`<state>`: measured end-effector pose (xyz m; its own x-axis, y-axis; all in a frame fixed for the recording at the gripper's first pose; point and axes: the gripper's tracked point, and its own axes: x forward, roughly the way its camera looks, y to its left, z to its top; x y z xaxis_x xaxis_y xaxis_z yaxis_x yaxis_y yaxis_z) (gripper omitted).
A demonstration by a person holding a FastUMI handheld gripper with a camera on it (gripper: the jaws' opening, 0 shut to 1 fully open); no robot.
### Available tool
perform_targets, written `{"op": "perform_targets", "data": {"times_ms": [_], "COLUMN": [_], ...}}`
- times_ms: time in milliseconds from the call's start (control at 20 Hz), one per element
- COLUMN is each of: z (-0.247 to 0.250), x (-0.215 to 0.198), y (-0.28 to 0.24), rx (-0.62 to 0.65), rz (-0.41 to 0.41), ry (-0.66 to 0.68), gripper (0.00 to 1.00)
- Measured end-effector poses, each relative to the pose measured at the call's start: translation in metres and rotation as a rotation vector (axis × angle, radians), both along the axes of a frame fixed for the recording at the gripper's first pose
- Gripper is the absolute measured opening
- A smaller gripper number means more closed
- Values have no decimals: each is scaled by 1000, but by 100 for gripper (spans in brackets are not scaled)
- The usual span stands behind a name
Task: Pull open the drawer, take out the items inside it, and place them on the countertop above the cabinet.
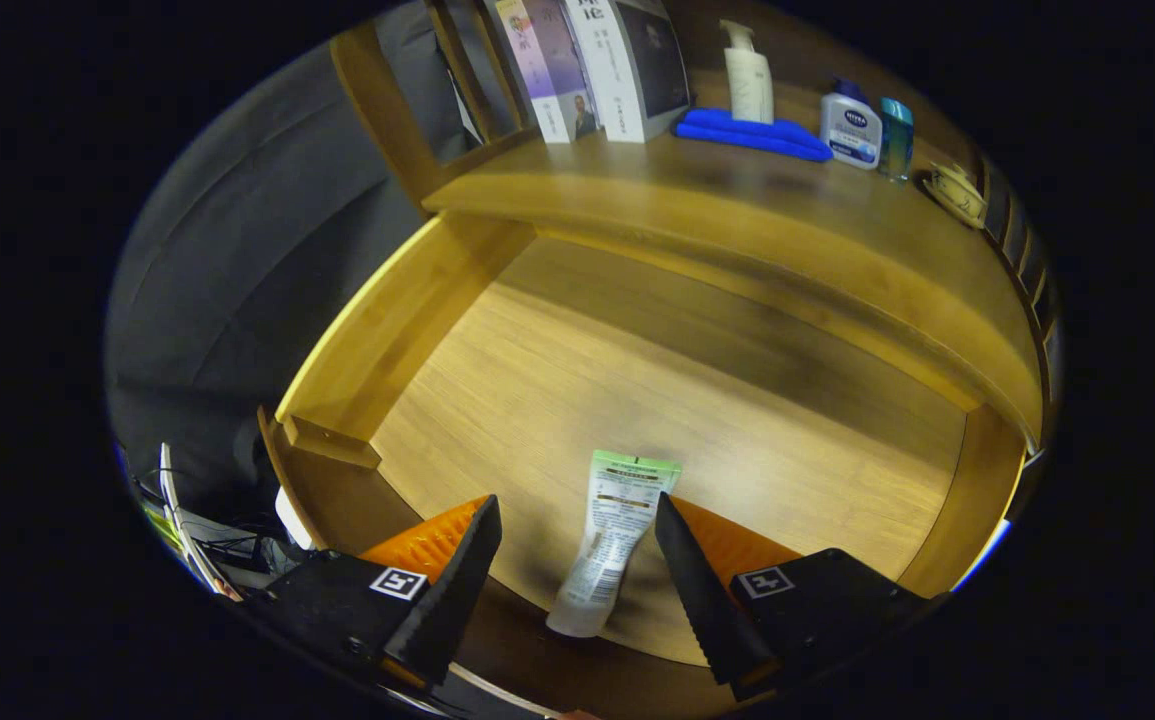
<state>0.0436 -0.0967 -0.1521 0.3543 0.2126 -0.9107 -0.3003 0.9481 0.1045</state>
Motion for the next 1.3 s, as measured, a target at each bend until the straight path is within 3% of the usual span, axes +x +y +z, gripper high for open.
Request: {"op": "perform_targets", "data": {"times_ms": [200, 400, 450, 550, 750, 800, 950, 1100, 1300], "z": [-13, -25, -29, -33, -38, -42, -36, -36, -23], "x": [0, -11, -10, -11, -9, -9, -4, -3, 10], "y": [-8, -5, -6, -14, -23, -22, -25, -26, -21], "rx": [-37, -66, -80, -115, -124, -113, -167, -242, -247], "rz": [21, 93, 113, 127, 107, 113, 187, 287, 265], "ry": [52, 100, 99, 116, 140, 149, 99, 31, -75], "gripper": [97, 97, 89, 85, 57, 58, 24, 13, 13]}}
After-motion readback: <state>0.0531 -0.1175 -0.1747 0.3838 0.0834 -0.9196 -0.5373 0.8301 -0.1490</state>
